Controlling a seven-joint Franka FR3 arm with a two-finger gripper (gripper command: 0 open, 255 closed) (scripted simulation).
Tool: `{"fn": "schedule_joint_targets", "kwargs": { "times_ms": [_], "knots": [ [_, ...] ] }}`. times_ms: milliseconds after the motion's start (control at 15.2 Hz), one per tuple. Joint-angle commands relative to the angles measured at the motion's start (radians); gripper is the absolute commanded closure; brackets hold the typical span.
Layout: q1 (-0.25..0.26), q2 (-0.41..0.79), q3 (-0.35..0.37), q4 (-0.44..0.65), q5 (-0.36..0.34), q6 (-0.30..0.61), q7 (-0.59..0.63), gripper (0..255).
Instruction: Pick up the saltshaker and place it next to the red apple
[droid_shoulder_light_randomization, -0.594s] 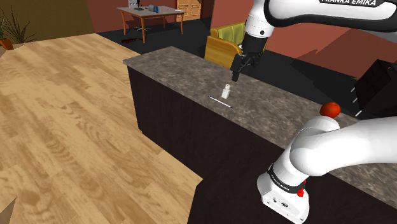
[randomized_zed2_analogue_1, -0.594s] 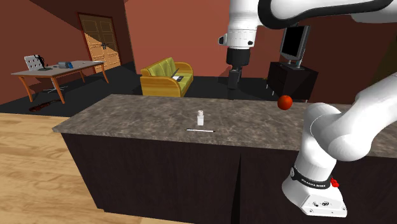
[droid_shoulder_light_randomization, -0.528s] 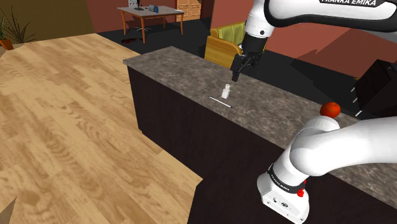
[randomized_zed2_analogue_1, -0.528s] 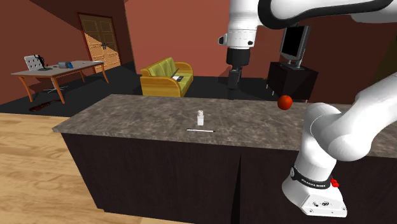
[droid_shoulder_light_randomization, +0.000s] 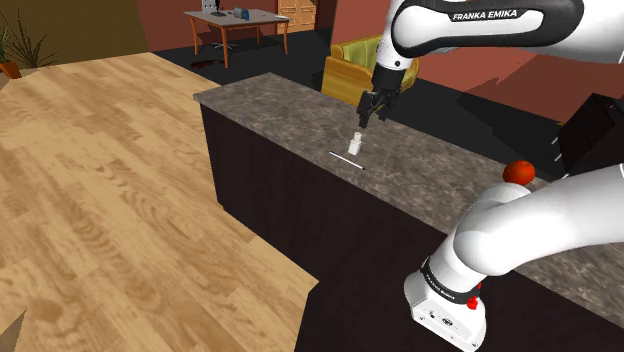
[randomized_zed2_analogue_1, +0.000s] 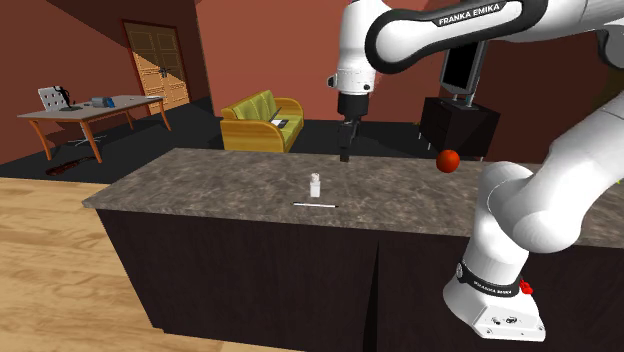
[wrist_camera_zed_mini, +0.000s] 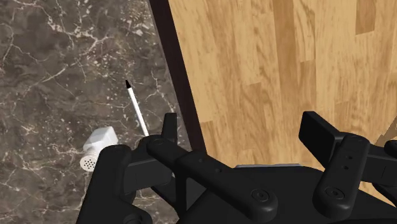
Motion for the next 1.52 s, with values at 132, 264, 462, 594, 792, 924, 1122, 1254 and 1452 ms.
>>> {"fn": "schedule_joint_targets", "kwargs": {
  "times_ms": [132, 264, 462, 594, 792, 924, 1122, 1254, 1452],
  "knots": [
    [-0.016, 0.121, -0.060, 0.028, -0.015, 0.096, -0.063, 0],
    [-0.022, 0.186, -0.089, 0.052, -0.015, 0.138, -0.095, 0],
    [-0.029, 0.289, -0.130, 0.096, -0.006, 0.195, -0.146, 0],
    [-0.034, 0.360, -0.156, 0.132, 0.008, 0.230, -0.182, 0],
    [-0.043, 0.470, -0.189, 0.195, 0.040, 0.274, -0.241, 0],
    [-0.051, 0.546, -0.208, 0.243, 0.067, 0.297, -0.281, 0],
    [-0.071, 0.663, -0.227, 0.325, 0.117, 0.323, -0.343, 0],
    [-0.090, 0.742, -0.233, 0.386, 0.152, 0.334, -0.383, 0],
    [-0.109, 0.808, -0.233, 0.430, 0.182, 0.350, -0.413, 0]
  ]
}}
